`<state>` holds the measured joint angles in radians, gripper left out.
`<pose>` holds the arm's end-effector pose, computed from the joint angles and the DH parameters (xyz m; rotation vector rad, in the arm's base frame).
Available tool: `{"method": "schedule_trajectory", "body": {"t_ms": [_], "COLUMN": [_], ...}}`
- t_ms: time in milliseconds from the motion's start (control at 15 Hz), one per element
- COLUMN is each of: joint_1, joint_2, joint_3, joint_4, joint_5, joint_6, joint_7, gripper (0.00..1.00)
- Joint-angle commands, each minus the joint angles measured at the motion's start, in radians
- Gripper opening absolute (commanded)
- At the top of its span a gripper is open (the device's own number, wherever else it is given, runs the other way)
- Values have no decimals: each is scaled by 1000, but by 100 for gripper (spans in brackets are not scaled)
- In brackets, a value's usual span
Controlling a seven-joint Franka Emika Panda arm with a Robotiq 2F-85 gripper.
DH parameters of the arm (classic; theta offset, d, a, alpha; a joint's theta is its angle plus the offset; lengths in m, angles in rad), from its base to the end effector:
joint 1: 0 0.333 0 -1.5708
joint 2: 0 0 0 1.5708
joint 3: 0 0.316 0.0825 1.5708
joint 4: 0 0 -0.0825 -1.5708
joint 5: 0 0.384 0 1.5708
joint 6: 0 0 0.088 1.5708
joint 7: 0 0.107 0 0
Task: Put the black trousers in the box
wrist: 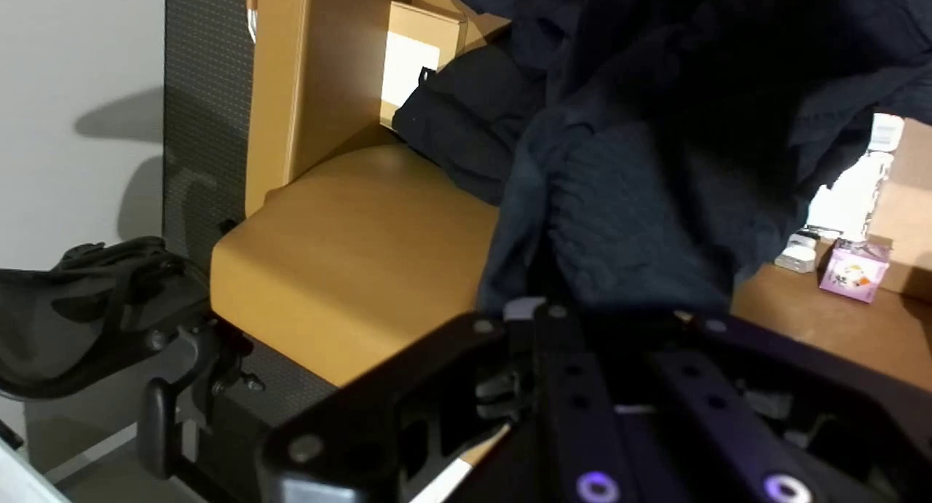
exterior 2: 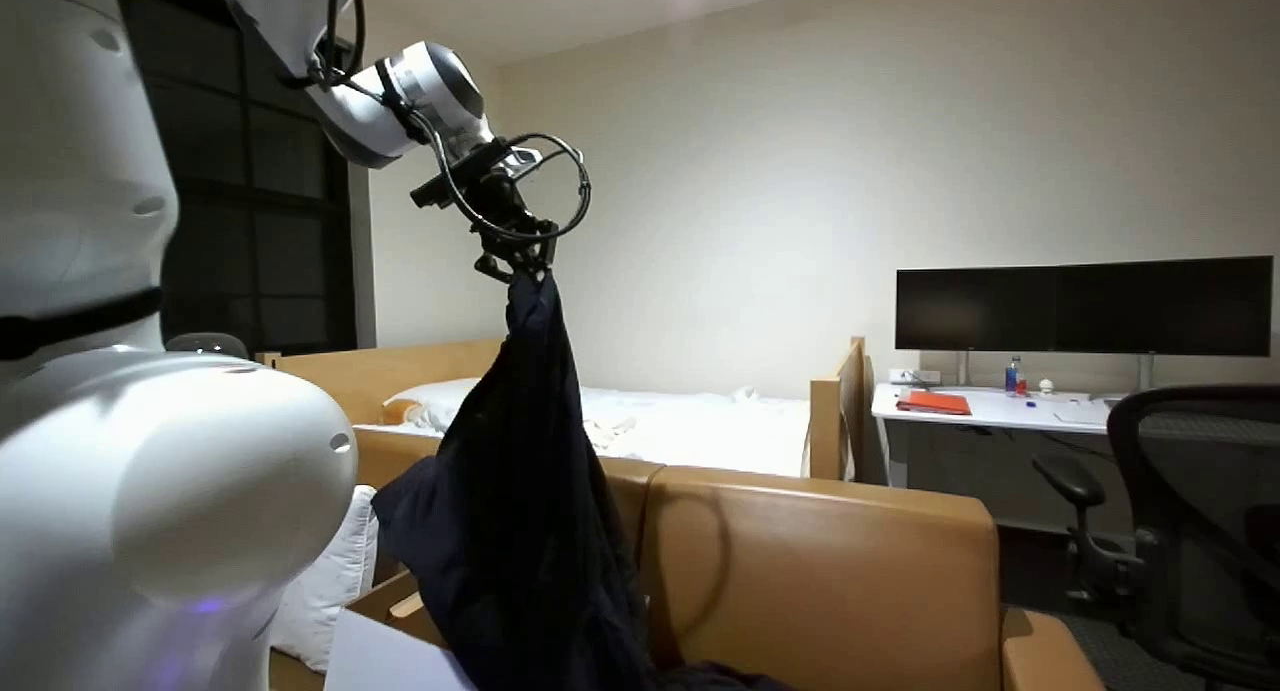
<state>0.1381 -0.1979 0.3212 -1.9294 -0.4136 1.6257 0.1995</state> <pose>0.4529 0.1913 0.5691 2.6263 0.3941 0.0572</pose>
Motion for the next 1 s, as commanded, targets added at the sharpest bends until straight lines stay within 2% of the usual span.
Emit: {"method": "schedule_trajectory", "body": {"t_ms": [0,533,933], "joint_1": [36,162,206], "joint_2": [111,405,582], "joint_3": [-10,-5,-71], "joint_4": [11,32,58], "joint_5": [-41,-44,-51], "joint_6": [59,175,259], "joint_7": [-16,0,-8], "gripper": [1,1,1]}}
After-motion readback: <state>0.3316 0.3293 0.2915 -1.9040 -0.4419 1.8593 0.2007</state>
